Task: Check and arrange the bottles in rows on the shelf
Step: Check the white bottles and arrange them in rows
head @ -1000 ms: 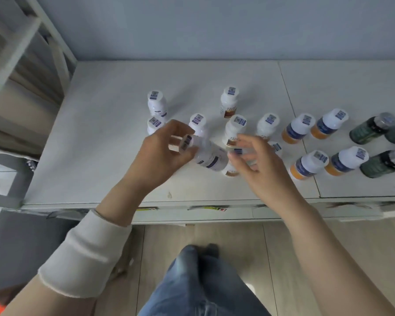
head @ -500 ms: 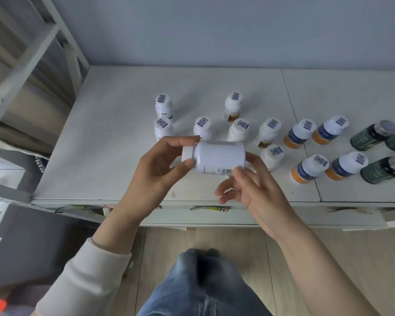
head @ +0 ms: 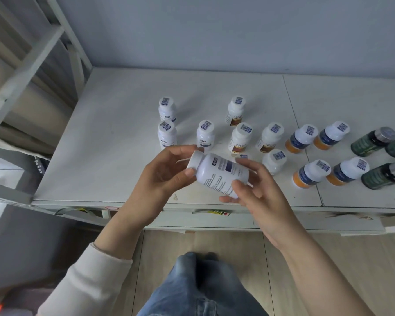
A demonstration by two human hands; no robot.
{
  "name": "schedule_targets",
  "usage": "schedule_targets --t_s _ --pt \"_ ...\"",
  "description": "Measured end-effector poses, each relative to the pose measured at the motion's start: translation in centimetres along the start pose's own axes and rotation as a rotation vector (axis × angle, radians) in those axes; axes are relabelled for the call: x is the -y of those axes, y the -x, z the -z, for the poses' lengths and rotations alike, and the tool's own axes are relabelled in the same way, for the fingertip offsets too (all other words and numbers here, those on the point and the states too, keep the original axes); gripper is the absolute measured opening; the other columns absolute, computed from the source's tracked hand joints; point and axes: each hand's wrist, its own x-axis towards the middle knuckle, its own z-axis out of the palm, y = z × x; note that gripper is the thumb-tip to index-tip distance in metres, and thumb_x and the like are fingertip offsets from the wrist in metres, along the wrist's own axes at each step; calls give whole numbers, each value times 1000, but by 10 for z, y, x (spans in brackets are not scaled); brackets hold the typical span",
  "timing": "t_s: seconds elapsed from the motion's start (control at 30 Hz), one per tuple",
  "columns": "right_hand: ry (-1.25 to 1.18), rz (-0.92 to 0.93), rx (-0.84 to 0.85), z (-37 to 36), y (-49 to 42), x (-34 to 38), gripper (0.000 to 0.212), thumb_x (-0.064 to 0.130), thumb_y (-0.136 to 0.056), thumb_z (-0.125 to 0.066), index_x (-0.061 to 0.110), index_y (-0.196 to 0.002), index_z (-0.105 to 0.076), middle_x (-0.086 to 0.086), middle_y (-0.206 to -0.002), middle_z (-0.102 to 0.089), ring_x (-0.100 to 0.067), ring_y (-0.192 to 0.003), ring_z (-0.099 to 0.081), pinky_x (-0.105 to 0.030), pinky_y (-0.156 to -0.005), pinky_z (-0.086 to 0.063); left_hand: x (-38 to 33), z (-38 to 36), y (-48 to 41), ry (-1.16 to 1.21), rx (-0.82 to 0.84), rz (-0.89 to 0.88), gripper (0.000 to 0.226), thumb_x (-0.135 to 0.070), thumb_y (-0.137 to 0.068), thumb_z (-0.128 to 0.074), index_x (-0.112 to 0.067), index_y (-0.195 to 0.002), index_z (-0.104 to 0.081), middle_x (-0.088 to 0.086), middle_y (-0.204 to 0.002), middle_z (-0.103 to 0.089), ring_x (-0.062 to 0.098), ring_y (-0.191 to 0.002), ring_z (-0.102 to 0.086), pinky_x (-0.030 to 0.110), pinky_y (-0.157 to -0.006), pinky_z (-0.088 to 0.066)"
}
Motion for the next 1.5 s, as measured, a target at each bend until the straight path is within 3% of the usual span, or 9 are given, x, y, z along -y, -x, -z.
schedule_targets --t_s 0.17,0.33,0.47,0.57,0.77,0.93,1.3,1.43,1.5 --pt "335 181 -110 -4 -3 -7 47 15 -68 -72 33 -106 -52 -4 -116 -57 -14 -102 -62 -18 -78 -52 20 -13 -7 208 -145 113 24 -16 -88 -56 -18 -111 -61 -1 -109 -69 19 -106 -63 26 -84 -52" --pt "864 472 -165 -8 -9 -4 53 15 -68 -75 15 -117 -57 -5 -113 -54 -14 -105 -53 -31 -80 -54 29 -15 -20 345 -118 249 48 -31 -92 -40 -1 -129 -47 16 -130 -56 29 -121 -53 37 -99 -47" --pt "972 423 -102 -2 -10 -2 59 11 -67 -80 15 -120 -54 -8 -115 -53 -14 -102 -52 -36 -78 -54 25 -13 -29 253 -116 299 36 -24 -96 -40 -3 -123 -52 11 -114 -62 24 -106 -58 31 -93 -52" --pt "1179 339 -73 13 -11 2 59 13 -67 -81 11 -119 -55 -9 -115 -53 -23 -99 -57 -43 -73 -56 19 -9 -39 6 -158 195 19 -14 -90 -56 -16 -109 -58 3 -104 -64 13 -94 -63 23 -81 -54" --pt "1619 255 -54 33 -26 16 51 16 -67 -82 6 -112 -58 -17 -110 -55 -37 -98 -56 -39 -68 -52 34 -10 -54 -714 -87 -51 34 -8 -80 -69 -17 -112 -58 5 -113 -57 10 -102 -55 17 -87 -49" --pt "1692 165 -2 38 -40 24 54 20 -81 -69 11 -128 -46 -15 -124 -46 -33 -112 -46 -39 -85 -45 54 -13 -66 -1043 -15 -142 39 -4 -76 -72 -10 -112 -59 9 -114 -53 9 -96 -47 -3 -81 -30" --pt "1667 150 88 44 -51 26 49 28 -85 -63 12 -128 -44 -12 -124 -43 -30 -112 -43 -36 -86 -41 62 -12 -66 -1246 22 -128 53 -14 -78 -72 -11 -127 -50 10 -125 -50 24 -114 -51 20 -84 -40" --pt "1641 254 63 34 -51 27 47 25 -80 -69 9 -121 -51 -14 -117 -49 -32 -105 -48 -35 -73 -40 44 12 -53 -1385 -192 -272 51 -23 -74 -75 -11 -120 -55 10 -116 -60 24 -109 -47 29 -83 -40" --pt "1618 294 65 26 -53 25 47 21 -72 -77 6 -113 -58 -17 -108 -56 -36 -96 -55 -31 -65 -33 36 31 -44 -1447 -286 -196 47 -32 -75 -73 -13 -116 -58 10 -115 -59 30 -109 -48 35 -83 -42"
